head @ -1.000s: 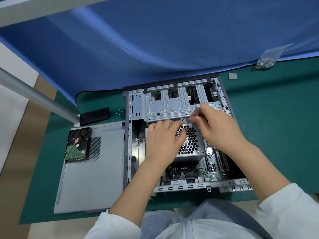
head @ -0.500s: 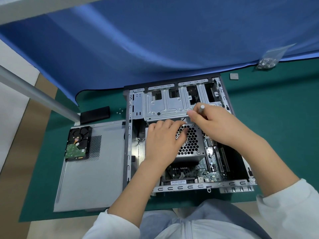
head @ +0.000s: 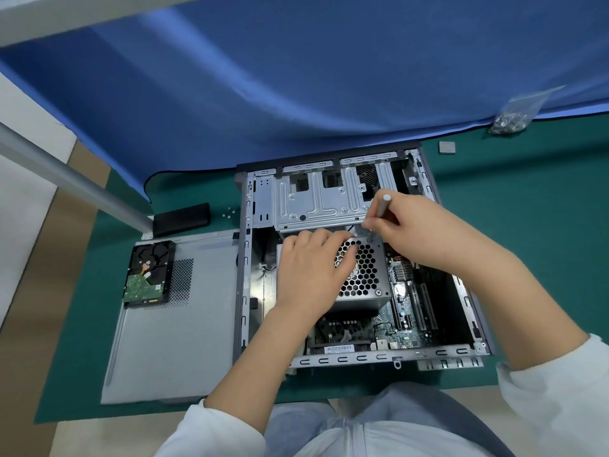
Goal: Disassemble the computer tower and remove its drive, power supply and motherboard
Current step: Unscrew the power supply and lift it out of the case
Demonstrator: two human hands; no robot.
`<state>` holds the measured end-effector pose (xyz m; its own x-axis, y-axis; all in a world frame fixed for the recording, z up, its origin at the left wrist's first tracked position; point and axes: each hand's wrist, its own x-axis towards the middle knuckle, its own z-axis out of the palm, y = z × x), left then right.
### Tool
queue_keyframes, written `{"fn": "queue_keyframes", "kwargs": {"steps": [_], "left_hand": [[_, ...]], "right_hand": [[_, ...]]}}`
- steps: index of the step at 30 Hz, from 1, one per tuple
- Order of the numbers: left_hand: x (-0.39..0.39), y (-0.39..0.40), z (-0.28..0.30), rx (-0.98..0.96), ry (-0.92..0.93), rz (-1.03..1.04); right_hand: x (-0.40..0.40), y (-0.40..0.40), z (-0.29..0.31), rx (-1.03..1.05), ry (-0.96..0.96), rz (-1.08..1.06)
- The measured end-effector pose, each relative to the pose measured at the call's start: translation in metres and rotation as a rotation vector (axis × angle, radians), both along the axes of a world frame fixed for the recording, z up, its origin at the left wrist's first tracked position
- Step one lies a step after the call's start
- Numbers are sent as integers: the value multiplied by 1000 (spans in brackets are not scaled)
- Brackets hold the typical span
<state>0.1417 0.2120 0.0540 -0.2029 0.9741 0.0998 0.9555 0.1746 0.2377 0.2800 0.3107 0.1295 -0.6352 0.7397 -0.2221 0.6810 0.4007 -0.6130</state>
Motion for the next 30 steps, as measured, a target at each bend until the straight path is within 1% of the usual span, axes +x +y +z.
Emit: {"fn": "queue_keyframes", "kwargs": {"steps": [5,8,10,17,24,27,30], "left_hand": [[0,0,1,-4,3,-4],[-1,0,2,-6,3,-4],[0,0,3,-7,5,-7],[-1,-1,2,-3,-5,-1],[0,-1,3,9,-22,1],[0,0,3,-5,-16,2],[0,1,4,-12,-29,-9]], "right_hand": [[-6,-2,4,-73,-11,-30],[-11,-8,4,5,7,-101],[-12,-9,3,34,0,-108],[-5,-4,8,-10,-23,-82],[-8,-3,13,-5,-51,-93],[-9,-8,14,27,-41,-84],[-10,-11,14,102,-60,-91]]}}
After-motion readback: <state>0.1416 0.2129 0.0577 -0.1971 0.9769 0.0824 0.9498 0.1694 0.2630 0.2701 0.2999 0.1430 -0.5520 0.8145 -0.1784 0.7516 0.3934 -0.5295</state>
